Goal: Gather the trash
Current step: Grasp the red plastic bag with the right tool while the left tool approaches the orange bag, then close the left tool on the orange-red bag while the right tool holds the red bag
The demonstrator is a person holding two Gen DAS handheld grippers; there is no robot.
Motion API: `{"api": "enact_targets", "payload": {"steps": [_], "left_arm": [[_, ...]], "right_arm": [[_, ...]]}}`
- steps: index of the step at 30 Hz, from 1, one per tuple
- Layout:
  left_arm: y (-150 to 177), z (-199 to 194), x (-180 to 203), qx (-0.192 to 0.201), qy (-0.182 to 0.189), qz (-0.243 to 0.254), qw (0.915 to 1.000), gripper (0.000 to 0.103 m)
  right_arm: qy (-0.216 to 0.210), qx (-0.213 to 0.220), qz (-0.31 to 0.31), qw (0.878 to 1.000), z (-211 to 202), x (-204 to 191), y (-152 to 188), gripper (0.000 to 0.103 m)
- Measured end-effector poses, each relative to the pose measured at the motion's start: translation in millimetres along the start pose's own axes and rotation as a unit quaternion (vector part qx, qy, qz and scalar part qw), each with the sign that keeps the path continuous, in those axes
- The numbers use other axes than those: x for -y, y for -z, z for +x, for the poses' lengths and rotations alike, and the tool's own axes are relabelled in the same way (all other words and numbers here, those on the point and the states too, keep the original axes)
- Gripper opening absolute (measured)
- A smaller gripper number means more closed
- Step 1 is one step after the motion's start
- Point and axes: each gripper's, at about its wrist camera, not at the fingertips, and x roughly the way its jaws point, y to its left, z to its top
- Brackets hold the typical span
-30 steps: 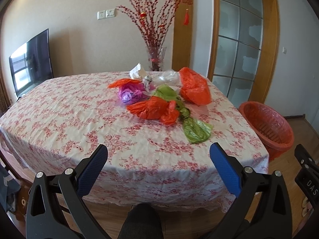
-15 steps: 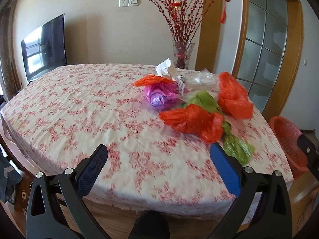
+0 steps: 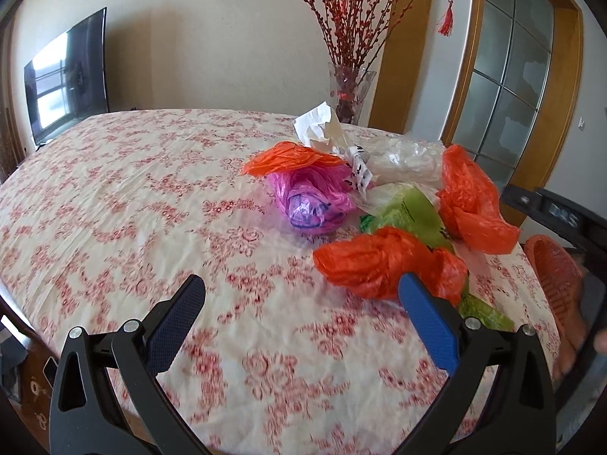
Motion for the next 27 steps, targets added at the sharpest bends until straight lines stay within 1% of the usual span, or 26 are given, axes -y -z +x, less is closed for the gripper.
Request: {"api": "enact_targets", "payload": {"steps": [3, 9, 13, 17, 20, 23, 27], "left_arm": [[-4.0, 8.6, -2.6, -0.005, 0.008, 0.000, 1.0000, 0.100], [-8.3, 18.7, -2.7, -0.010, 0.018, 0.007, 0.9998, 0.100], [-10.5, 22.7, -1.4, -0.011, 0.021, 0.012, 0.9997, 0.100], [-11.3, 25.8, 0.8, -0.014, 0.025, 0.015, 0.9995, 0.100], [-11.4, 27.9, 3.0, -0.018, 0.031, 0.015, 0.9992, 0.100], [-11.7, 28.1, 7.8, -0.019, 0.036, 0.018, 0.9990, 0.100], [-12.9, 27.7, 18.4, -0.018, 0.045, 0.027, 0.9985, 0.099]], "right_arm": [[-0.005, -0.016, 0.007, 1.000, 28.2, -3.4, -8.3, 0.056], [0.012, -0.041, 0.002, 0.999, 66.6, -6.7, -13.5, 0.054], [0.016, -0.064, -0.002, 0.998, 83.9, -4.6, -10.4, 0.039], [0.021, -0.069, 0.001, 0.997, 89.7, 1.1, -7.4, 0.029], [0.015, -0.070, 0.012, 0.997, 90.2, 7.8, -5.2, 0.017], [0.012, -0.069, 0.018, 0.997, 89.0, 14.3, -5.2, 0.012], [0.008, -0.065, 0.027, 0.997, 79.9, 24.0, -4.0, 0.010]]}}
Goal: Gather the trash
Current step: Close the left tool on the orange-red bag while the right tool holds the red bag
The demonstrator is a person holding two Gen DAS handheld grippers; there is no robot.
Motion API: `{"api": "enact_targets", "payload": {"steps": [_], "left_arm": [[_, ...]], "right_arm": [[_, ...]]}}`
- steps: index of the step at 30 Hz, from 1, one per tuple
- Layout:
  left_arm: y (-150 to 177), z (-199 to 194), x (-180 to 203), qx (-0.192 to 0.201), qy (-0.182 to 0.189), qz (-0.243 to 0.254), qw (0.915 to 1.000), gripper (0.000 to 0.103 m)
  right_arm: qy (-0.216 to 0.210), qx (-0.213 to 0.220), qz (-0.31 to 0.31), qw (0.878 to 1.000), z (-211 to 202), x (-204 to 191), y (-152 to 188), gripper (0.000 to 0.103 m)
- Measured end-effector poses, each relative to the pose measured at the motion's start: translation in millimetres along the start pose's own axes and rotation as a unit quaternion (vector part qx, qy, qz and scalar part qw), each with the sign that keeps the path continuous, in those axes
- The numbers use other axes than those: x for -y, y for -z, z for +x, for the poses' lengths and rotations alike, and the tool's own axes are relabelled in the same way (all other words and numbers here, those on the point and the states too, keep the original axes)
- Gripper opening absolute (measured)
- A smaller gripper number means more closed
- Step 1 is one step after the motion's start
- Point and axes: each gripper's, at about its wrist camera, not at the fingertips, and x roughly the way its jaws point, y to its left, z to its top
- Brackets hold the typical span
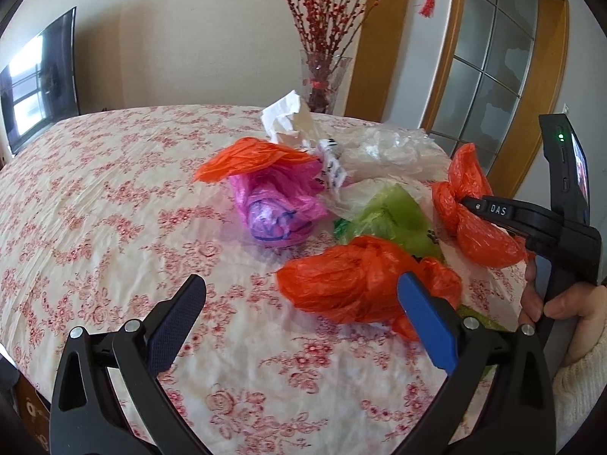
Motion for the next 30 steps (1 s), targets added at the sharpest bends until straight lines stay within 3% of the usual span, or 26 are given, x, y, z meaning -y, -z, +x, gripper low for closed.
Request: {"api": "enact_targets", "payload": {"steps": [18, 26, 30], "left_arm": [[0.3, 38.8, 35.9, -0.052, 0.040, 0.016, 0.9977, 0.072], [1.7, 32.3, 28.3, -0.044, 0.068, 0.002, 0.9967, 0.050], [1.0, 23.5, 24.6, -0.039, 0.073, -0.004, 0.9966, 0.047]], "right_arm": [[0.005, 0.016, 0.023, 1.000, -69.5, 52.5, 42.1, 0.009], [0.011, 0.018, 0.026, 0.999, -82.3, 60.6, 51.0, 0.009], [0.010, 0.023, 0.024, 0.999, -90.2, 61.7, 53.2, 0.009]]}}
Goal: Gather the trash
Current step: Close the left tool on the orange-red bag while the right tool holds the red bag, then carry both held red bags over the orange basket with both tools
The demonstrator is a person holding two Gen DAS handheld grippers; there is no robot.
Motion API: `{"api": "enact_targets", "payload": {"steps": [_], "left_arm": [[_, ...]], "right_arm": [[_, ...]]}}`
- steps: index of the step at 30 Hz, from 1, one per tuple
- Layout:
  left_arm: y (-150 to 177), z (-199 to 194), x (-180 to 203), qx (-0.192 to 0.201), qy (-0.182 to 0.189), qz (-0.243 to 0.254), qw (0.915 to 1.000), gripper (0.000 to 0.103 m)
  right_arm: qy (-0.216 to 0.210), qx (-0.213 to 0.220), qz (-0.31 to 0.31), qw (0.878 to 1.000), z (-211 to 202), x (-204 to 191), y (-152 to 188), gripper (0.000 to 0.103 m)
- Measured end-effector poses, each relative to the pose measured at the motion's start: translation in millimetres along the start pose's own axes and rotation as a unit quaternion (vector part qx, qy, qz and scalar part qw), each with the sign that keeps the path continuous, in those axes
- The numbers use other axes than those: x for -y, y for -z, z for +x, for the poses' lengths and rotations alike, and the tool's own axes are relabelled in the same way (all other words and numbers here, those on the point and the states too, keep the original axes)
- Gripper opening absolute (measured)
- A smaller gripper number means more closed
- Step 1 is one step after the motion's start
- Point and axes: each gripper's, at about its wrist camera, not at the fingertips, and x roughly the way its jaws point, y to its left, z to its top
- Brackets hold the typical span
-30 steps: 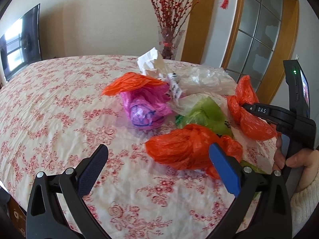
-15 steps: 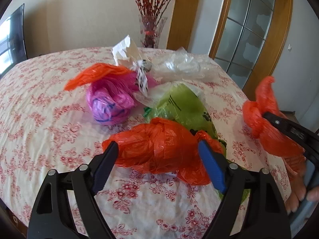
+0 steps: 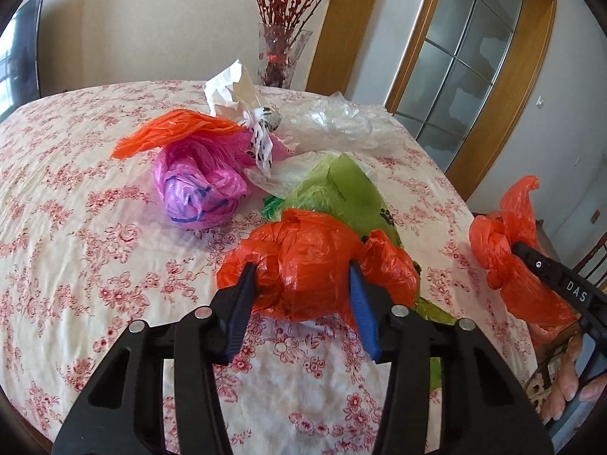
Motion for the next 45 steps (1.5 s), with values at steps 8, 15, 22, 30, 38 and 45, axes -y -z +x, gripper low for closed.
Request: {"api": "enact_targets", "payload": {"steps": [8, 15, 22, 30, 38, 45], "left_arm": [[-3.1, -26.6, 2.1, 0.024, 0.001, 0.014, 0.9996, 0.021], [0.2, -14.8, 7.9, 0.007, -0.004, 0.023, 0.9997, 0.022], [-0.4, 8.3, 13.3, -0.018, -0.003, 0.019, 0.9997, 0.038], [1.0, -10.7, 15.8, 0.001, -0.007, 0.033, 0.9994, 0.026], [-12.0, -47.5, 30.1, 0.036, 0.007, 0.044, 0.9984, 0.026], [-32.7, -64.6, 76.8, 0.071, 0.051, 0.071, 0.9937, 0.026]], "right_arm": [[-0.003, 0.019, -0.002, 1.000, -21.8, 2.9, 0.4, 0.009], [-0.003, 0.021, 0.003, 1.000, -29.5, 8.9, 5.9, 0.009], [-0.002, 0.023, 0.007, 1.000, -35.5, 14.2, 8.5, 0.009], [0.003, 0.032, 0.015, 0.999, -45.2, 24.7, 9.0, 0.009], [-0.001, 0.051, 0.024, 0.998, -61.3, 35.1, 4.8, 0.009], [0.015, 0.072, 0.041, 0.996, -77.0, 57.3, 0.4, 0.009]]}}
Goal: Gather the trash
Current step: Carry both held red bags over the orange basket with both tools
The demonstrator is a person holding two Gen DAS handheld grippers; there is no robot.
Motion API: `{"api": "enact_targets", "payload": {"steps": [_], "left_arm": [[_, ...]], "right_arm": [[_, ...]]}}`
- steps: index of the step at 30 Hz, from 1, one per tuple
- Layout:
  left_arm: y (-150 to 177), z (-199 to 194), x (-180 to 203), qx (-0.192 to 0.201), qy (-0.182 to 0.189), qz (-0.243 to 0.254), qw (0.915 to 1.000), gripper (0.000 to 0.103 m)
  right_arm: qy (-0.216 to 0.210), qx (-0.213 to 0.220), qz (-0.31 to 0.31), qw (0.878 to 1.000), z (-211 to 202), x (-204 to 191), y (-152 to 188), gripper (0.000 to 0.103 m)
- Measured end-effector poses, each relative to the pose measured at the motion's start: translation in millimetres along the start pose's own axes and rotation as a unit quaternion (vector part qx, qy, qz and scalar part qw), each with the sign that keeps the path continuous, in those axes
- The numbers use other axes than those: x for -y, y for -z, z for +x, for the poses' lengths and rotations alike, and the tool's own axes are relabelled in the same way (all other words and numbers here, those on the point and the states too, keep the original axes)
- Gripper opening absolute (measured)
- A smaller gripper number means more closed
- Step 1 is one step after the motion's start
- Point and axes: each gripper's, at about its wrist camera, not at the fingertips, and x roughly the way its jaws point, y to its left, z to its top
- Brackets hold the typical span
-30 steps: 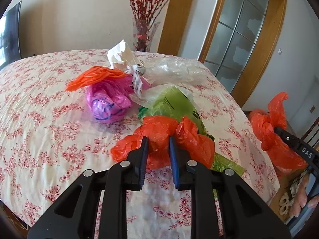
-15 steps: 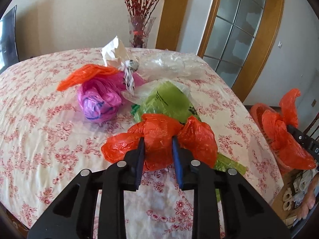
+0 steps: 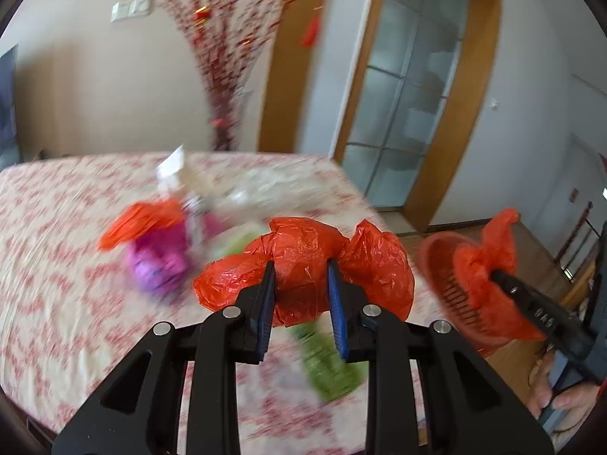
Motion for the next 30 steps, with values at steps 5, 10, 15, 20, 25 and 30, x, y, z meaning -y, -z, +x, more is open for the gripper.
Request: {"api": "enact_targets", "payload": {"steps": [5, 10, 15, 20, 25, 30], "left_arm": [[-17.0, 19.9, 46.1, 0.005, 0.041, 0.033, 0.9986, 0.026], [-26.4, 47.3, 94.8, -0.005, 0.081, 0.063, 0.9947, 0.026], [-26.4, 82.3, 138.8, -0.027, 0.114, 0.087, 0.9894, 0.026], [-17.5, 106.9, 173.6, -0.052, 0.142, 0.106, 0.9828, 0.026], [-8.0, 121.4, 200.2, -0.073, 0.158, 0.122, 0.9772, 0.026], [-3.9, 132.3, 213.6, -0.085, 0.169, 0.130, 0.9734, 0.026]], "right_arm": [[0.022, 0.023, 0.026, 0.999, -14.8, 27.4, -10.3, 0.009], [0.051, 0.038, 0.057, 0.996, -26.0, 64.5, -21.3, 0.009], [0.077, 0.043, 0.087, 0.992, -29.8, 101.2, -28.4, 0.009], [0.091, 0.040, 0.111, 0.989, -21.9, 129.4, -29.9, 0.009], [0.089, 0.027, 0.132, 0.987, -6.0, 147.8, -28.6, 0.009], [0.089, 0.017, 0.142, 0.986, 6.7, 163.3, -28.6, 0.009]]}}
